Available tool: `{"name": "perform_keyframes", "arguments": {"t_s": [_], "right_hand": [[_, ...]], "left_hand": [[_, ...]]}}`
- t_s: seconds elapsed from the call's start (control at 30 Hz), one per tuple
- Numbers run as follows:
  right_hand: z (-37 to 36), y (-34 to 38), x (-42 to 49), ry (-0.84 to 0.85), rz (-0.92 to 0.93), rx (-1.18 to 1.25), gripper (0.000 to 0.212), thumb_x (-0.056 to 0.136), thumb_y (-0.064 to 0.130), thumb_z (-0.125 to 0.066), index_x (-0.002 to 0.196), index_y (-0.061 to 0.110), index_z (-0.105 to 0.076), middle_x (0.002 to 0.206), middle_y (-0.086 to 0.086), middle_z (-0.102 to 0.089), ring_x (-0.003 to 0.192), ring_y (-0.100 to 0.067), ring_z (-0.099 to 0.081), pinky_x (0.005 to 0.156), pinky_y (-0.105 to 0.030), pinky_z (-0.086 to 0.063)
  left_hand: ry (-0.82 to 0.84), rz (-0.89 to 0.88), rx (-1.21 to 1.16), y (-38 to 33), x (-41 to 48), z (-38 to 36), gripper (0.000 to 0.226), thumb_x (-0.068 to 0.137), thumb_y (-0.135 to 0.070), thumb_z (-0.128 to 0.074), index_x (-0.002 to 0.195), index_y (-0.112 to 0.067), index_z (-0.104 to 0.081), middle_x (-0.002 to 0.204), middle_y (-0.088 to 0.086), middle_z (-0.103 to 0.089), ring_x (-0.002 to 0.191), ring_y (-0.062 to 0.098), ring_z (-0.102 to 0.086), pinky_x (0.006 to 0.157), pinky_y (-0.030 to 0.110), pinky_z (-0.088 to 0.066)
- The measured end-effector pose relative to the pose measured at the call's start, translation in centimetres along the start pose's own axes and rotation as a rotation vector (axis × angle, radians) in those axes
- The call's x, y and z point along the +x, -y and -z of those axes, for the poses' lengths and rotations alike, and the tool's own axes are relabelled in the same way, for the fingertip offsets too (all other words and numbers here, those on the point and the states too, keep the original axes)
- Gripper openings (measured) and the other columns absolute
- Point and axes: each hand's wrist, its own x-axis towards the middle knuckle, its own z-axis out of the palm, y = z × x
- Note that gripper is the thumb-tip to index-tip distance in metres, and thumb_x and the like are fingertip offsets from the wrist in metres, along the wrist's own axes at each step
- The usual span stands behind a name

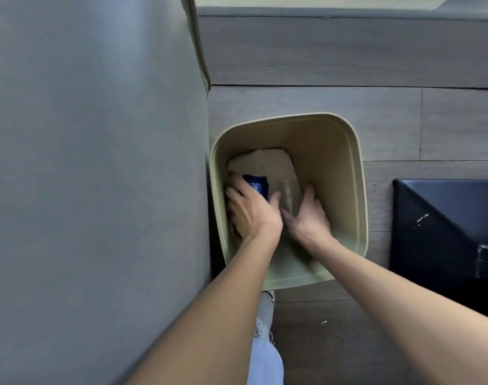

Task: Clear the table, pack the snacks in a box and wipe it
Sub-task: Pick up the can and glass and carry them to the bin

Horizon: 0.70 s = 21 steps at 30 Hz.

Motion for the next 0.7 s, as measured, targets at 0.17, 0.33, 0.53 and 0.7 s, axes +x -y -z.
{"name": "perform_keyframes", "arguments": {"t_s": [0.17, 0.33, 0.53, 0.7], "right_hand": [[2.8, 0.7, -3.8, -0.019, 0.114, -0.078, 0.078, 0.088, 0.04, -0.061, 0.149, 0.02, -0.017, 0.142, -0.016, -0.042, 0.128, -0.037, -0.045, 0.101, -0.046, -0.042], [9.6, 2.1, -12.9, -0.112, 0.306, -0.209, 0.074, 0.091, 0.037, -0.058, 0.151, 0.021, -0.017, 0.145, -0.007, -0.043, 0.129, -0.029, -0.045, 0.102, -0.043, -0.04], [18.4, 3.1, -28.8, -0.153, 0.428, -0.236, 0.072, 0.09, 0.039, -0.059, 0.149, 0.018, -0.025, 0.144, -0.009, -0.044, 0.134, -0.027, -0.041, 0.111, -0.043, -0.034], [24.7, 0.9, -42.2, -0.225, 0.528, -0.246, 0.069, 0.093, 0.045, -0.053, 0.151, 0.023, -0.024, 0.157, -0.007, -0.026, 0.147, -0.025, -0.019, 0.121, -0.047, -0.016]], "left_hand": [[0.065, -0.101, 0.075, -0.7, -3.1, 3.6, 0.058, 0.094, -0.029, -0.049, 0.144, -0.011, -0.027, 0.157, 0.013, -0.017, 0.138, 0.033, -0.032, 0.107, 0.045, -0.036], [0.212, -0.307, 0.083, -0.9, -10.1, 12.0, 0.048, 0.096, -0.019, -0.04, 0.143, -0.01, -0.037, 0.152, 0.007, -0.037, 0.138, 0.025, -0.039, 0.112, 0.035, -0.032], [0.224, -0.392, 0.124, -2.7, -24.6, 22.3, 0.048, 0.095, -0.021, -0.042, 0.143, -0.015, -0.039, 0.151, 0.004, -0.04, 0.137, 0.022, -0.04, 0.112, 0.035, -0.033], [0.154, -0.538, 0.23, -3.5, -37.1, 29.4, 0.047, 0.094, -0.024, -0.044, 0.141, -0.014, -0.041, 0.147, 0.005, -0.043, 0.139, 0.022, -0.036, 0.117, 0.041, -0.029]]}}
